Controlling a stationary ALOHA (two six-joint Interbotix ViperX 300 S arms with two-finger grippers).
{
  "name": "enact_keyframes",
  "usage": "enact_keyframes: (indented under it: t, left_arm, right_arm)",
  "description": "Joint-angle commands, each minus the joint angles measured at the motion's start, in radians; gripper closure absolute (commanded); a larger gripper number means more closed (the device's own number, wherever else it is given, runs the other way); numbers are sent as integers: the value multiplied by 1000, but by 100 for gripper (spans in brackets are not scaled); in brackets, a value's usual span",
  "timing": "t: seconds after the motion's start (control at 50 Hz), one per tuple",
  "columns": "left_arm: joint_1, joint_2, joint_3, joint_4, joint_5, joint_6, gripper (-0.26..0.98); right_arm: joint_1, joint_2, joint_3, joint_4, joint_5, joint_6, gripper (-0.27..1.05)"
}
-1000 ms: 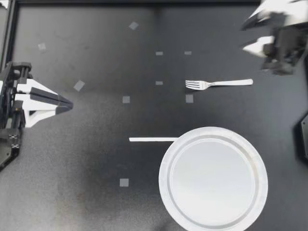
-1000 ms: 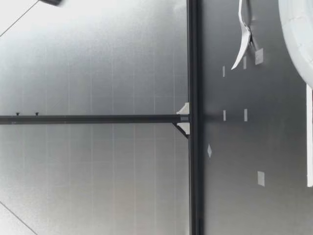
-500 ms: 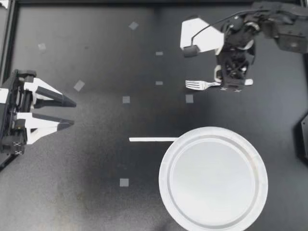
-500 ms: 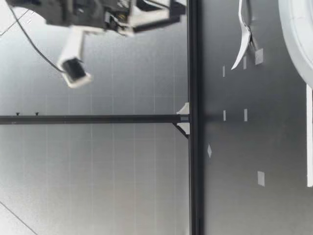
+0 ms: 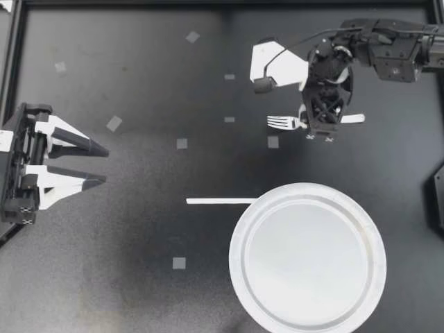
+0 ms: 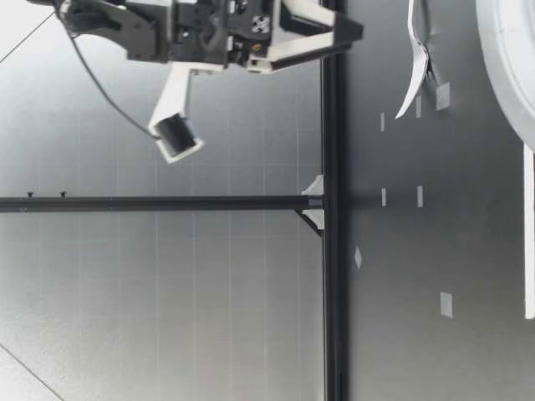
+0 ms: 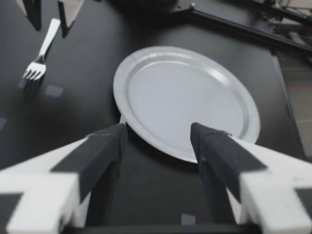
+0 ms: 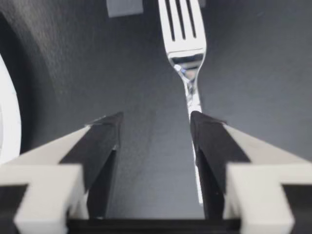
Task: Pick up the fork and place it on the plate.
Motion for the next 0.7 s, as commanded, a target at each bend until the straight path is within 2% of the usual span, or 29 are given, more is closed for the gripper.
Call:
enact_keyframes:
  t: [0.0, 0.22, 0.42, 0.68]
  left_arm:
    - [-2, -2, -8, 2, -11, 2, 16]
    - [-3, -14, -2, 3, -11, 2, 16]
    - [-35, -14, 0, 3, -17, 2, 16]
    - [-48, -14, 14, 3, -40, 0, 16]
  right_arm:
    - [-11, -8, 3, 3, -14, 3, 26]
    - [-18, 3, 32, 3, -75, 6, 26]
    - [-28, 34, 43, 2, -112, 5, 26]
    - [-55, 41, 66, 0, -146, 0, 30]
